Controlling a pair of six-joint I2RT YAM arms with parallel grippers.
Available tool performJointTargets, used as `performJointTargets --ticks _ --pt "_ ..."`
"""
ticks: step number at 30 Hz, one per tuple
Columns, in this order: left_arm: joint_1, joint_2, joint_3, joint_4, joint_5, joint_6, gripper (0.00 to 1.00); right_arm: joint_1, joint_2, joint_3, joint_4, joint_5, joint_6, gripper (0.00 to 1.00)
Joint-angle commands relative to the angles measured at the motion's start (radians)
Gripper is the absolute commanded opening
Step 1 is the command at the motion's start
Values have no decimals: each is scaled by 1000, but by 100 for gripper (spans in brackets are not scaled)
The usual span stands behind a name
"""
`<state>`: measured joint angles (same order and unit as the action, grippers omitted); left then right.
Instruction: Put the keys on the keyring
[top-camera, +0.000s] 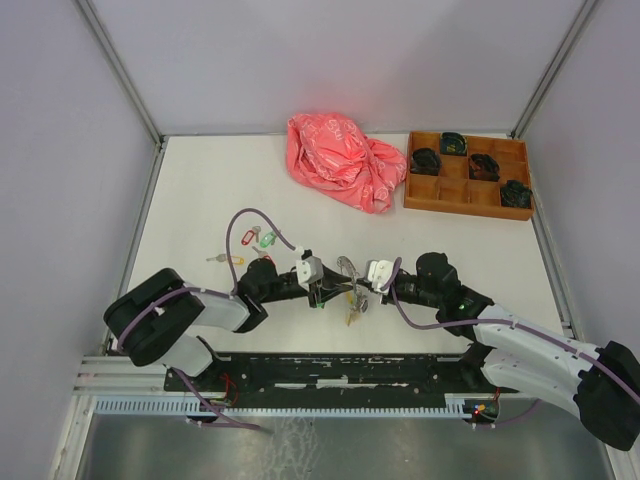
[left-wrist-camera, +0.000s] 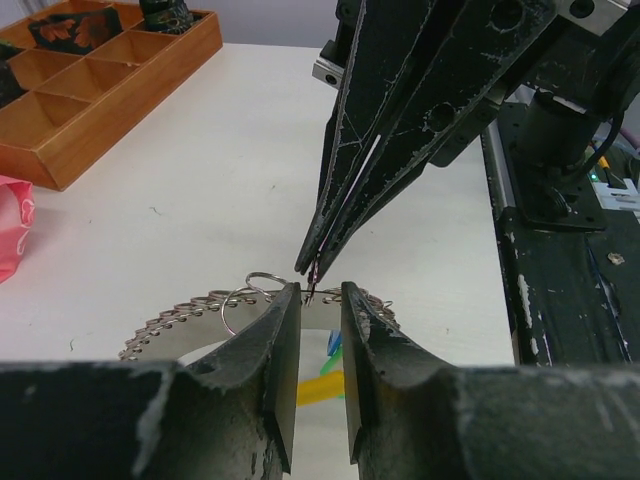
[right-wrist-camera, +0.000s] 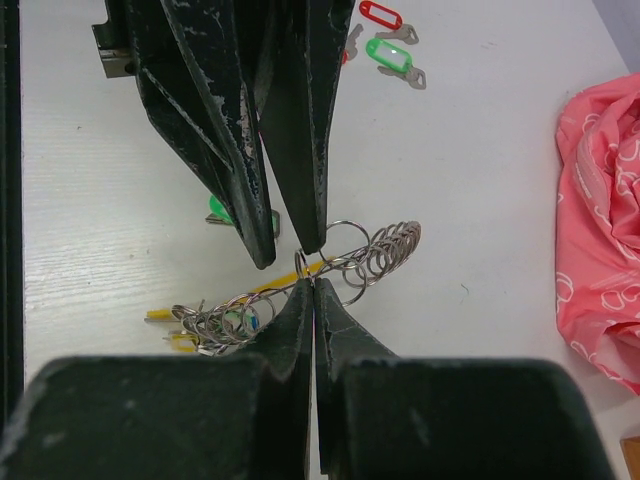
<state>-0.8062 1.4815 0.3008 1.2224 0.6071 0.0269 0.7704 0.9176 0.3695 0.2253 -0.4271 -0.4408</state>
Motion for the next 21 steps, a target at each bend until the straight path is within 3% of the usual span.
performJointTargets --ticks 1,11,16,21 --pt "5 21 36 57 29 12 29 4 -19 9 80 -30 -11 1" --pt "6 43 49 33 23 20 23 4 -22 12 80 -49 -12 1" --pt "5 37 53 14 29 27 6 4 -21 21 60 -56 -15 1" --pt "4 -50 83 -203 23 129 3 5 -34 62 -81 -34 -70 13"
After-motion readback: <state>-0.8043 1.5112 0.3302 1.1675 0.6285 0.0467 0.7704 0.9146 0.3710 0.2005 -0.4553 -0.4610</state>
